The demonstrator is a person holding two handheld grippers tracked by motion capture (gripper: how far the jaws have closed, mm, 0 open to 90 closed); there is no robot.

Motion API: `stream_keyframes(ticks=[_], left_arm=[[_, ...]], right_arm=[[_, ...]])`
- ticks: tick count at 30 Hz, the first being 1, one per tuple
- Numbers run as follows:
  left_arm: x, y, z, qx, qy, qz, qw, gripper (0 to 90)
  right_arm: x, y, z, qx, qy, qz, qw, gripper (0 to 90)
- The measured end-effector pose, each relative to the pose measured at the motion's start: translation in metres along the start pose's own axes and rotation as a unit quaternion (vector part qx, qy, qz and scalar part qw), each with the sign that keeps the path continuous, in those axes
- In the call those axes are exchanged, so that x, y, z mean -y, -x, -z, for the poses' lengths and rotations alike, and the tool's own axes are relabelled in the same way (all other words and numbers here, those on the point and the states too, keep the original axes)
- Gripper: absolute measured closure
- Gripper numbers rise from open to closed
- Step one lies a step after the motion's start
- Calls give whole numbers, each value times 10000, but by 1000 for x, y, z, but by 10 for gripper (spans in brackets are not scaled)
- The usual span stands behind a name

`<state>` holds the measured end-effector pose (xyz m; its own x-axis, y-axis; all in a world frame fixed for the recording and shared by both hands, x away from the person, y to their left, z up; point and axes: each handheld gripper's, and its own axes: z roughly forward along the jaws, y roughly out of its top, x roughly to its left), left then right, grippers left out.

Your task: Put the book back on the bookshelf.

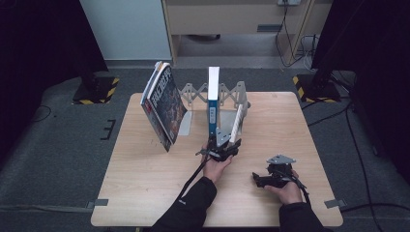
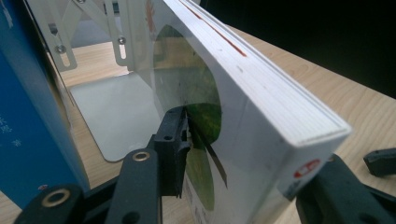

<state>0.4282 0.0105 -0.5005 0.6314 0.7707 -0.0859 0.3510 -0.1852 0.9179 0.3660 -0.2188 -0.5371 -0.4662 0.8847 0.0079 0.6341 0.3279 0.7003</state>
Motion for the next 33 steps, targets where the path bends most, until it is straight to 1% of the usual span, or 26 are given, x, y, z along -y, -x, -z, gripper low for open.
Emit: stream_keyframes(ticks=[2,4,5,7,10,12,15,19,24,29,33], left_arm=[[1,1,6,43,25,-51,10000,543],[3,0,12,129,40,-38,9999,550],[4,0,15,162,28,-70,9998,554],[6,-1,19,175,4,-110,9998,568],[8,0,22,244,-11,-112,9996,596],[8,1,23,243,-27,-146,9996,604],[8,0,22,274,-21,-84,9996,612],[6,1,18,281,-48,-64,9996,607],[1,0,5,242,-49,0,9997,591],[-6,0,-8,180,-59,-40,9998,577],[-9,-2,-14,190,-61,-4,9998,562]], right_arm=[[0,0,0,0,3,-2,10000,48],[0,0,0,2,5,-1,10000,48],[0,0,0,4,4,-8,10000,48],[0,-1,0,1,-3,-16,10000,48],[0,-1,0,-5,-6,8,10000,48],[0,-1,0,-8,-10,-1,10000,48],[0,-1,0,-9,-6,1,10000,48],[0,0,0,-11,-13,3,10000,48],[0,-1,0,-7,-13,-8,10000,48],[0,-1,0,-10,-19,-4,10000,48],[0,-1,0,-13,-18,1,10000,47]])
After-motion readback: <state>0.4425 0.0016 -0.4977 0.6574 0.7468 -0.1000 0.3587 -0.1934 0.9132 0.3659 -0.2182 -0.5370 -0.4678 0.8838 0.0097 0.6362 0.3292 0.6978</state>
